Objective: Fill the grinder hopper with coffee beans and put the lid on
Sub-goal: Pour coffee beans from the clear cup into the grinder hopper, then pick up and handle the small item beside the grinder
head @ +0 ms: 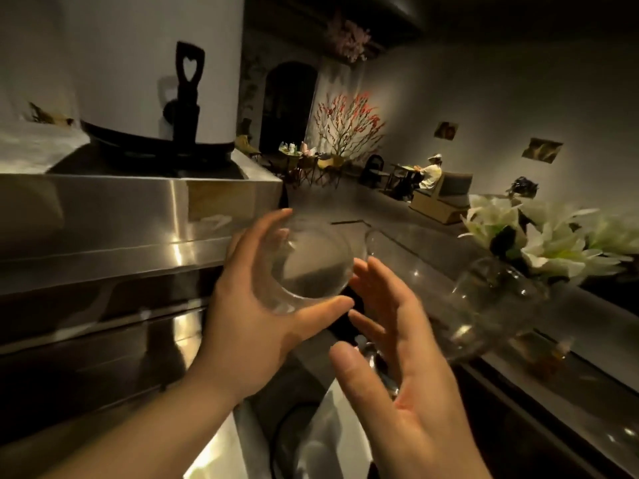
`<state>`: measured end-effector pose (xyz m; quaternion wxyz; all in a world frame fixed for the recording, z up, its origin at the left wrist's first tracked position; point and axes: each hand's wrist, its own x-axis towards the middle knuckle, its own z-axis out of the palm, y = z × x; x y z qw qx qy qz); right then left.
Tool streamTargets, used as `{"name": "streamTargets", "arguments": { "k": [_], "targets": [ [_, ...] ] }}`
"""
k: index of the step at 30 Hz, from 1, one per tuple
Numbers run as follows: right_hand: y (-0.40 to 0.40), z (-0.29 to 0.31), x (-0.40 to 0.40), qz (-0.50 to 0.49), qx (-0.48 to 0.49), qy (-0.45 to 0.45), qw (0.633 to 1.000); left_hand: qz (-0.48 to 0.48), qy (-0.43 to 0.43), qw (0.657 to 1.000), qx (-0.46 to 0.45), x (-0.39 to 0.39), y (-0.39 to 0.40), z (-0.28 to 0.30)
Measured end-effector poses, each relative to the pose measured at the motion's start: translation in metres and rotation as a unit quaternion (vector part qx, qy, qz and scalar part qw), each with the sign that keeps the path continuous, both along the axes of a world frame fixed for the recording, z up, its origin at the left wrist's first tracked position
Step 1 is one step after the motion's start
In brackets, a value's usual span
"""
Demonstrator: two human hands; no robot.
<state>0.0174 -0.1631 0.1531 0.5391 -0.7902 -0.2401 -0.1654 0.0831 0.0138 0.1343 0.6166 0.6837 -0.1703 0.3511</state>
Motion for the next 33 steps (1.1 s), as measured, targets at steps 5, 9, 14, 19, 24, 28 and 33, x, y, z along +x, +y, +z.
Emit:
{"name": "streamTargets", "arguments": {
  "k": [5, 9, 14, 19, 24, 28, 33],
  "targets": [
    [0.023, -0.058, 0.005, 0.043, 0.032, 0.111, 0.992, -0.002, 0.113, 0.994, 0.011, -0.016, 0.020, -0.065],
    [0.028, -0.119, 0.009, 0.043, 0.040, 0.236, 0.970, 0.006, 0.183, 0.983, 0.027, -0.026, 0.019, -0.133],
    [0.026, -0.195, 0.008, -0.022, 0.055, 0.360, 0.931, -0.037, 0.274, 0.959, 0.069, -0.037, 0.013, -0.215],
    [0.020, -0.240, 0.009, -0.092, 0.143, 0.433, 0.885, -0.055, 0.326, 0.939, 0.092, -0.036, 0.006, -0.258],
    [0.014, -0.250, 0.009, -0.098, 0.133, 0.453, 0.876, -0.069, 0.353, 0.927, 0.102, -0.037, 0.009, -0.277],
    [0.012, -0.256, 0.011, -0.093, 0.103, 0.465, 0.874, -0.062, 0.360, 0.925, 0.102, -0.041, 0.009, -0.282],
    [0.016, -0.263, 0.009, -0.095, 0.109, 0.477, 0.867, -0.048, 0.343, 0.930, 0.121, -0.048, 0.014, -0.294]
  ]
}}
